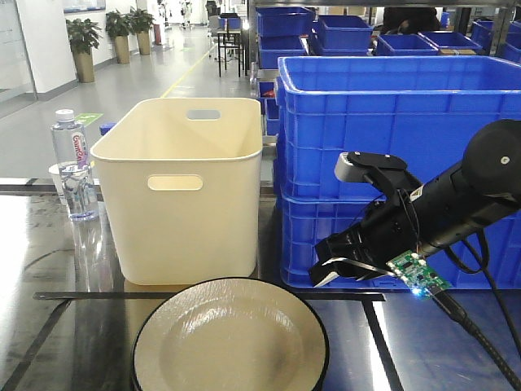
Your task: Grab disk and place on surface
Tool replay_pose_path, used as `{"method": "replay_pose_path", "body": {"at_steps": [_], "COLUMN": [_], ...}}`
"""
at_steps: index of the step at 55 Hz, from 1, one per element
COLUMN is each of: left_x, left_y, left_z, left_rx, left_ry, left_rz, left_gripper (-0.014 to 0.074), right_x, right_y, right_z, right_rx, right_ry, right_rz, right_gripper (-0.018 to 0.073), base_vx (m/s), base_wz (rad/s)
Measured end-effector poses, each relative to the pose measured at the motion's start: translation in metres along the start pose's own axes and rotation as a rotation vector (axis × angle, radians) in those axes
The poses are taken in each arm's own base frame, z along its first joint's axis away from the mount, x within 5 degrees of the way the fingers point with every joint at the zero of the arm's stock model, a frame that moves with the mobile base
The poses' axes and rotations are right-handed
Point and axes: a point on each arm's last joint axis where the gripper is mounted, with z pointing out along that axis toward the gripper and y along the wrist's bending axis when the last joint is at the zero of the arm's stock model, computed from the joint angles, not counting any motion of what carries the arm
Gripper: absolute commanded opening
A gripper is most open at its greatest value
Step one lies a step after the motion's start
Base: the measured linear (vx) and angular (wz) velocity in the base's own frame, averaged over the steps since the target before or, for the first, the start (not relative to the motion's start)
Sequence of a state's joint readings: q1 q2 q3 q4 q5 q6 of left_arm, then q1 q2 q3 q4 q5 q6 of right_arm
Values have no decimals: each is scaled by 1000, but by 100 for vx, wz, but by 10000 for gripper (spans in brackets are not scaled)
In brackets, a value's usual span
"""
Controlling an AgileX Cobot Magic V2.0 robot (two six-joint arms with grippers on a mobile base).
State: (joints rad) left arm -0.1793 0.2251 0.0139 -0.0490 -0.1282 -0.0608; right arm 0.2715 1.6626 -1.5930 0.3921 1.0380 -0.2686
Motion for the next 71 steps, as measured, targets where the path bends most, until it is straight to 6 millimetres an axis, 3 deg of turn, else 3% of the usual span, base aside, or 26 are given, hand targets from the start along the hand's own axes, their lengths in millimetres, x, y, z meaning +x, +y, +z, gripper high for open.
{"method": "replay_pose_path", "body": {"at_steps": [12,29,71], "left_x": [13,26,28], "left_y": [9,10,8], "left_z": [-13,-19,-20], "left_rx": [-127,-144,-108], "left_ry": [50,178,189], "left_rz": [-9,-18,-14], "left_gripper": [-5,-4,-4], "right_x": [0,0,0], "right_y": [0,0,0], "right_z": [0,0,0], "right_rx": [1,1,3], "right_ry": [0,0,1], "right_rz": [0,0,-2], "right_gripper": [491,491,491], "base_vx": [0,0,0], "base_wz": [0,0,0]}}
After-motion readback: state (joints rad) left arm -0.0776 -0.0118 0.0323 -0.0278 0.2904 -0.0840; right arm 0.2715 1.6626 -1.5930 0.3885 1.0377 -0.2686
